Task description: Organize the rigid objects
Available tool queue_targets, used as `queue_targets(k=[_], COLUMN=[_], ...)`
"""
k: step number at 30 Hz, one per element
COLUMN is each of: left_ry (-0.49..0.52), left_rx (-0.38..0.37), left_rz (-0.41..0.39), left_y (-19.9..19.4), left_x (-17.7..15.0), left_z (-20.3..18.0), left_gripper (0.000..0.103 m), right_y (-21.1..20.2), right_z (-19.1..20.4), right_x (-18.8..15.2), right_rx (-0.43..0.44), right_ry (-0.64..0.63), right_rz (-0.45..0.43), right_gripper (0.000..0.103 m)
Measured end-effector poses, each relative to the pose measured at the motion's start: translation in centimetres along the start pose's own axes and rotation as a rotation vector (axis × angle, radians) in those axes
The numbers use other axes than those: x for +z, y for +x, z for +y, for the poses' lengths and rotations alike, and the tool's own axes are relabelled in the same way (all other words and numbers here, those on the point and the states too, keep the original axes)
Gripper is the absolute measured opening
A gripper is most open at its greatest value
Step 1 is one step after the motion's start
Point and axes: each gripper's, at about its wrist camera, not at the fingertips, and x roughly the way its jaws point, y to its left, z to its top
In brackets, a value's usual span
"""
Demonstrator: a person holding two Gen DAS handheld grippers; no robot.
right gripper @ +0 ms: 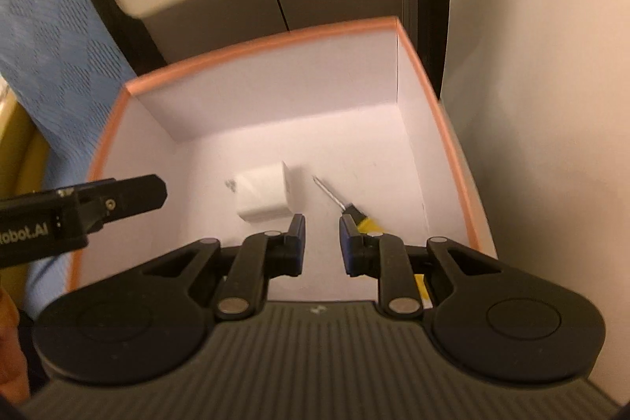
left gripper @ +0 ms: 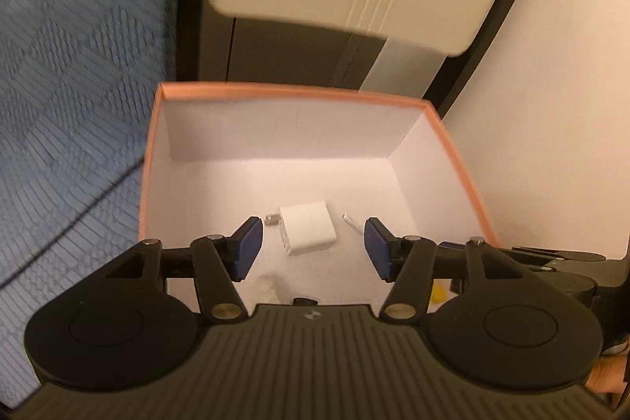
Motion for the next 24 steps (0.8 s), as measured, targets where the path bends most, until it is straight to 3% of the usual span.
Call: queue_targets(k=[10,24], left_ry=[0.029,0.133], left_rx=[-0.047,-0.121], left_rz=[-0.122,-0.211], left_y=[-9.5,-21.2], left_x=[-0.3,-3.8], left_z=[0.2,1.5], left_gripper=[0.063,0.063], right_y=[-11.0,-21.3], right_z=[2.8,8.8], right_x=[-0.6,-6.7], right_rx=[0.015,-0.032], right_ry=[-0.011,0.002], right_rz=[-0.179,-0.323], right_gripper=[0.023,0.023])
